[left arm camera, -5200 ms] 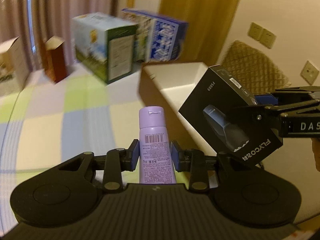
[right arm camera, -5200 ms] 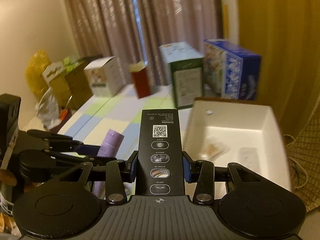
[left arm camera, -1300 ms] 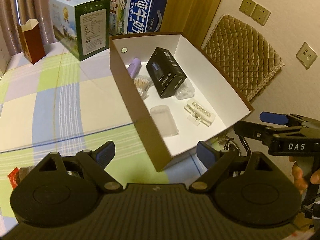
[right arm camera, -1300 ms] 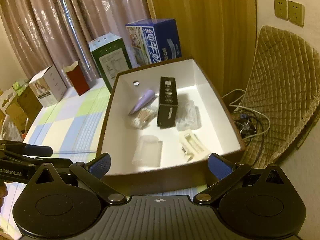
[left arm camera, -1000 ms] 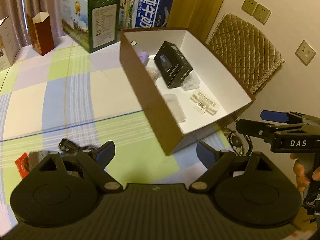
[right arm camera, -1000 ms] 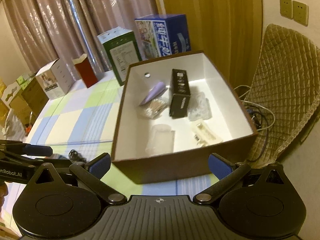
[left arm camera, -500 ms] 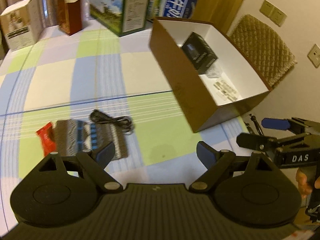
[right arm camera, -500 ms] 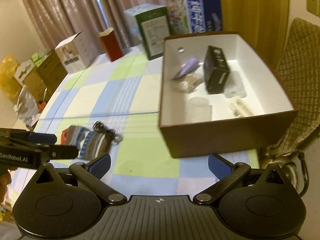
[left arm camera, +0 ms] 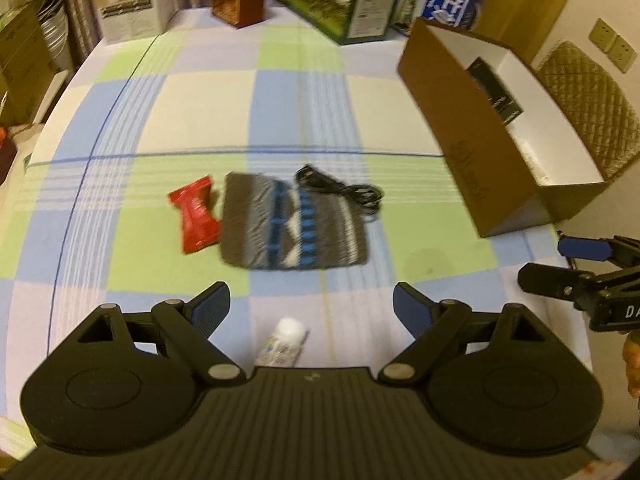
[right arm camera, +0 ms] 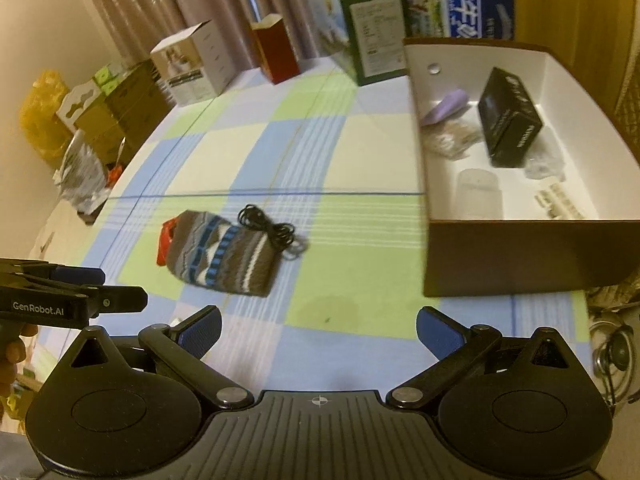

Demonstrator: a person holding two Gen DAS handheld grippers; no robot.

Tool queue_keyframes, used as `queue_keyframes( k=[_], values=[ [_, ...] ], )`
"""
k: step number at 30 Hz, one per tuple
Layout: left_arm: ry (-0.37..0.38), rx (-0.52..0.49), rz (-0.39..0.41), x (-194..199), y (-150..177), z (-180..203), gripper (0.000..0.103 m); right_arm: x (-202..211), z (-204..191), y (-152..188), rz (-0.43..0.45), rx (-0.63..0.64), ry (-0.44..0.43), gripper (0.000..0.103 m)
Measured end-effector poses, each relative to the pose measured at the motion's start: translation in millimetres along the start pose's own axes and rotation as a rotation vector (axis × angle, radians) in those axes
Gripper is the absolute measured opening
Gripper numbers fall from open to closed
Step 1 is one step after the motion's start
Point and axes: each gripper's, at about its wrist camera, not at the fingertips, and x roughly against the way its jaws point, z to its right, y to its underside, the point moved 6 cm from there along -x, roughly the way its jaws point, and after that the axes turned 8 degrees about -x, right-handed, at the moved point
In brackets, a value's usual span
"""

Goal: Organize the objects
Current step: 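Withdraw both tools from the brown box back over the table, then lower left tool onto white pill bottle and close its fingers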

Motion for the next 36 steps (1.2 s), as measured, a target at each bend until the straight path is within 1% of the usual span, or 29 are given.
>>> queue_keyframes(
  k=[9, 19, 25, 28, 32, 36],
  values=[
    [-0.035, -0.01, -0.063, -18, 26, -18, 0.086, -25, -15, 7, -0.043, 0.012, -0.002, 0.101],
    [-0.035, -0.018, -0.095, -32, 37, -26, 0.086, -36, -19, 15, -0.073, 0.015, 0.011, 0.101],
    [-0.016, -0.036, -0.102, -43, 42, -25, 0.084, -41, -15, 20, -0.087, -0.001, 0.026, 0.101],
    [-0.008, -0.061, -0.101, -49, 44, -22, 0.08, -43, -13, 22, -0.094, -0.01, 0.029, 0.101],
    [0.012, -0.091, -0.104, -57, 47, -17, 0.069, -43, -9, 25, -0.101, -0.021, 0.037, 0.101],
    [0.036, -0.117, -0.109, -64, 50, -12, 0.064, -44, -6, 27, -0.107, -0.03, 0.044, 0.101]
  ],
)
